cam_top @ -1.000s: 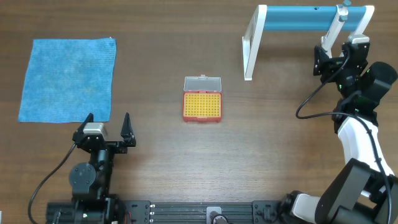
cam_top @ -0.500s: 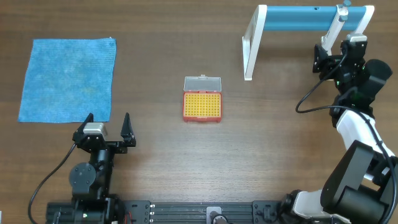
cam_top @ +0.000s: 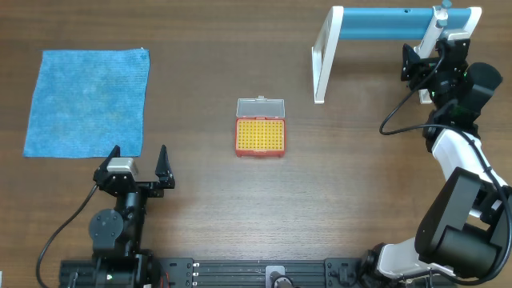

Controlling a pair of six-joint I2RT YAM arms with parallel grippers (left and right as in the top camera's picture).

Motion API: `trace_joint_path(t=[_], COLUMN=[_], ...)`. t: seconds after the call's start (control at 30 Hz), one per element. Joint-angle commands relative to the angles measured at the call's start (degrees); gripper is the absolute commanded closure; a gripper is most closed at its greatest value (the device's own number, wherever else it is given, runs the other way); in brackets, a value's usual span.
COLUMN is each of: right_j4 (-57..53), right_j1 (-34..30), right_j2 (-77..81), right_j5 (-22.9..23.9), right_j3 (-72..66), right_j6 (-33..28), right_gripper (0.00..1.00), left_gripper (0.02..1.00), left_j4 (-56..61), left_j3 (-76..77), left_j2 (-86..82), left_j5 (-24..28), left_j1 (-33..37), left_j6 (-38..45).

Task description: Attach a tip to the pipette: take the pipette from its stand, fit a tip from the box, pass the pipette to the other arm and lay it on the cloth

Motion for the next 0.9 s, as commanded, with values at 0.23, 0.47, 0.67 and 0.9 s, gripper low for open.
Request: trace_joint_path(t=[0.23, 0.47, 0.67, 0.9], right_j4=[1.09, 1.07, 1.07, 1.07], right_j1=[0.39, 0.39, 0.39, 0.39], right_j2=[0.96, 0.96, 0.96, 0.96], right_j5=[0.28, 0.26, 0.26, 0.24], right_j3=[1.14, 1.14, 1.14, 1.14], right_j6=[1.11, 1.36, 1.38, 1.55], right_gripper=[0.375, 0.527, 0.579, 0.636], left_gripper=[0.02, 0.02, 0.02, 0.02], left_j4=[-0.35, -0.35, -0.37, -0.35], left_j3=[-0.09, -0.09, -0.09, -0.09], left_j2=[-0.42, -0.42, -0.42, -0.42], left_j5=[1.07, 1.07, 1.07, 1.07], left_j1=[-0.28, -0.28, -0.28, -0.28], left_j6=[-0.26, -0.26, -0.26, -0.26])
